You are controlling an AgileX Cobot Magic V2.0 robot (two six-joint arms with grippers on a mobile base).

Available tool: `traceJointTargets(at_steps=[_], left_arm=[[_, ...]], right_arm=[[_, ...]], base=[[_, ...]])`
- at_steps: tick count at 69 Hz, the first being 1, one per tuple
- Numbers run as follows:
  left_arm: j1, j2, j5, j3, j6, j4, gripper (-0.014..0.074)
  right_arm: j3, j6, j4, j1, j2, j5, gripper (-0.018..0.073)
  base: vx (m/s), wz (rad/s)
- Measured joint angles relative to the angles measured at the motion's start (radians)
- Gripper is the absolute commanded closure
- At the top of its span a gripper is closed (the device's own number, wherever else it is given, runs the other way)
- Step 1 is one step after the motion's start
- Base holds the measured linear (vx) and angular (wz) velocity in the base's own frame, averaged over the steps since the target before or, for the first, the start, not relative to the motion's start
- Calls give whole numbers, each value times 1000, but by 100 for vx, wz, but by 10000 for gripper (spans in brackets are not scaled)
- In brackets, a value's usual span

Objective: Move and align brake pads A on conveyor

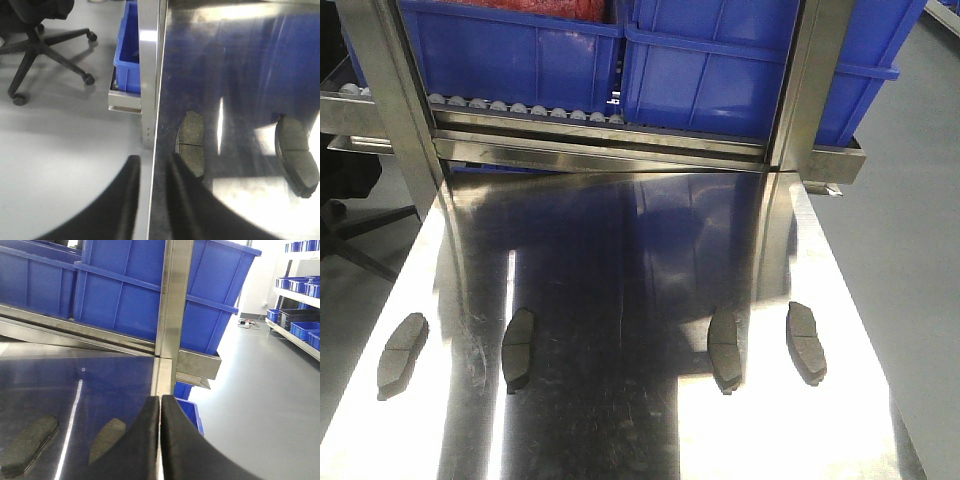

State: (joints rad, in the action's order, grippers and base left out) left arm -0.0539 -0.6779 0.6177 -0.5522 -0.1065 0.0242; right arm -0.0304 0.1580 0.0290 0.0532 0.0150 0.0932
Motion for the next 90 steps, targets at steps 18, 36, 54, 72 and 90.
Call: traceJointTargets(at_steps=[18, 36, 54, 72, 90], left_arm=[[0, -185, 119, -145, 98, -79, 97], [3, -461, 184, -258, 211, -200, 101], [89, -713, 187, -347, 151, -149, 101], [110, -881, 149, -370, 45, -57, 101], [117, -942, 83, -383, 36, -73, 101]], right_arm=[[0, 0, 0, 0, 0, 0, 569], [0, 0, 0, 0, 0, 0, 569], [0, 0, 0, 0, 0, 0, 569], [0, 0, 0, 0, 0, 0, 569], [0, 0, 0, 0, 0, 0, 569]], base=[[0, 0], [0, 0], [0, 0], [0, 0], [0, 0]])
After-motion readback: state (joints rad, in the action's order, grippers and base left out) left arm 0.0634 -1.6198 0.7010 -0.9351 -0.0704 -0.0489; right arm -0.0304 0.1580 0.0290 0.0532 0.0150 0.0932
